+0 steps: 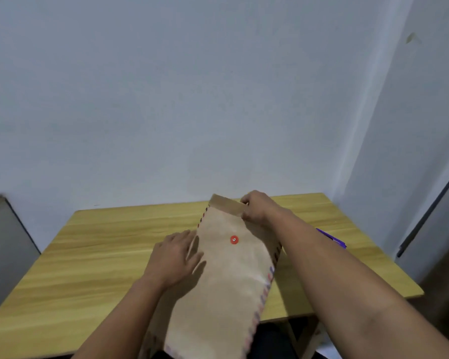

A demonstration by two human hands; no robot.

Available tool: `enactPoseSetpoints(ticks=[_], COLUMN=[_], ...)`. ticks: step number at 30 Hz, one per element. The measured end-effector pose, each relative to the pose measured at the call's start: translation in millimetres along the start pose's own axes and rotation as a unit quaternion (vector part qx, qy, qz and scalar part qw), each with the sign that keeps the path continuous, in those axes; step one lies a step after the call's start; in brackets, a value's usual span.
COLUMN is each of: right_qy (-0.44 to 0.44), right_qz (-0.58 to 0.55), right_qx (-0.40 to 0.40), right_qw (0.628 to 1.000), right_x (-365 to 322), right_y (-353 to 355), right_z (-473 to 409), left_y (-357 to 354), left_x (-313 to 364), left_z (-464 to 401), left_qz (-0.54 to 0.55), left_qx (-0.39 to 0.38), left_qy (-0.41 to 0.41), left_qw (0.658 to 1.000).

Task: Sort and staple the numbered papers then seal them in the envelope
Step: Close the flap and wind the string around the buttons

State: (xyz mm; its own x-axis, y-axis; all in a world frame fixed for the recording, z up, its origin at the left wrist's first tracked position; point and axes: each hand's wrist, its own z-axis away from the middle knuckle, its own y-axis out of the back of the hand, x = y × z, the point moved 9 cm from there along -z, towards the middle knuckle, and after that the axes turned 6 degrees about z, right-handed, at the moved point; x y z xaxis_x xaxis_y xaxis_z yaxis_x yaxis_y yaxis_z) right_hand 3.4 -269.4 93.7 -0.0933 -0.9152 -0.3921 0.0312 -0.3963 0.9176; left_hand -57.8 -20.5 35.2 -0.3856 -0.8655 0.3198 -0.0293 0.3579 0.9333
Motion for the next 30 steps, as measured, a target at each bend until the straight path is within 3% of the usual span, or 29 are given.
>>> enactPoseSetpoints(ticks=[5, 10, 13, 18, 22, 24, 30], right_qy=[0.071, 0.159, 0.176, 0.206, 0.211, 0.209, 0.249], right_qz=[0.000, 0.170, 0.214, 0.169, 0.075, 0.061, 0.102], right_qx=[0.091, -0.002, -0.009, 0.043, 0.072, 0.071, 0.055], right_qw=[0.993, 0.973, 0.961, 0.963, 0.972, 0.973, 0.962], right_x=[-37.5, -37.1, -16.5, 15.1, 32.1, 29.7, 17.3], right_y=[-23.4, -85.6, -100.3, -109.8, -121.0, -124.9, -123.5], right_z=[-14.9, -22.4, -26.5, -18.5, -10.2, -14.0, -28.5], left_y=[-53.6, -77.1, -77.4, -73.8, -66.1, -81.0, -105.2], left_x=[-10.1, -40.3, -50.7, -54.2, -9.3, 11.0, -13.4], left_z=[2.5, -3.7, -18.3, -38.1, -63.7, -71.3, -84.6], left_qz=[-0.023, -0.063, -0.054, -0.047, -0.072, -0.050, -0.033], left_qx=[-0.102, -0.102, -0.091, -0.065, 0.001, -0.024, -0.060], left_qy=[-0.021, 0.061, 0.087, 0.105, -0.038, -0.087, 0.013], left_qw=[0.994, 0.991, 0.991, 0.991, 0.997, 0.995, 0.998])
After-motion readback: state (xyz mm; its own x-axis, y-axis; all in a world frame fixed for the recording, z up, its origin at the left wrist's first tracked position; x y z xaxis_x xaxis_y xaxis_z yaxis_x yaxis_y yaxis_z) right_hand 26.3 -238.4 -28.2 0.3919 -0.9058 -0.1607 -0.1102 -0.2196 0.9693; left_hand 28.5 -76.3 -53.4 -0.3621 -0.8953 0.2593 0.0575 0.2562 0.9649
